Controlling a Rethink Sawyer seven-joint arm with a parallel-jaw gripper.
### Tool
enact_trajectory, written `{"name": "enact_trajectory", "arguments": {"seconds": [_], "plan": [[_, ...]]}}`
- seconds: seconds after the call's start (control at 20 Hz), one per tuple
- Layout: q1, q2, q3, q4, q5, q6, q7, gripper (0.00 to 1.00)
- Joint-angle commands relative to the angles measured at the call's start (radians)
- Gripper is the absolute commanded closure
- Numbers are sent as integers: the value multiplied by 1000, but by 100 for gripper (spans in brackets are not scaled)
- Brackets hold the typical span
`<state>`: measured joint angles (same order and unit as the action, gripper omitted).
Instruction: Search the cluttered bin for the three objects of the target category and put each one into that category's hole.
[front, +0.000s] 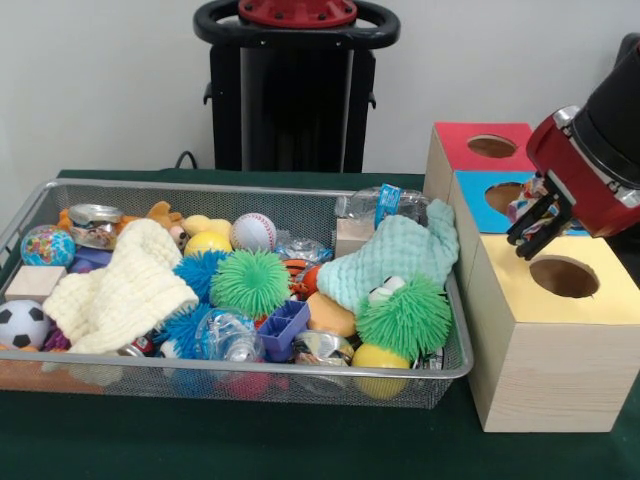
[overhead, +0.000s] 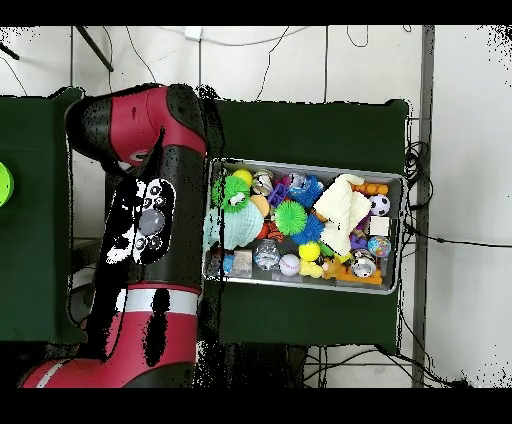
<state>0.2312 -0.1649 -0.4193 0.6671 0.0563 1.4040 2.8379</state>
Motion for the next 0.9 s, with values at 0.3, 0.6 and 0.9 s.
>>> {"name": "enact_trajectory", "arguments": {"seconds": [0.3, 0.6, 0.9], "plan": [[-16, 51, 40, 56, -21, 44, 68, 100], [-39, 91, 48, -128, 40, 201, 103, 100], [-56, 123, 48, -251, 96, 307, 138, 100]]}}
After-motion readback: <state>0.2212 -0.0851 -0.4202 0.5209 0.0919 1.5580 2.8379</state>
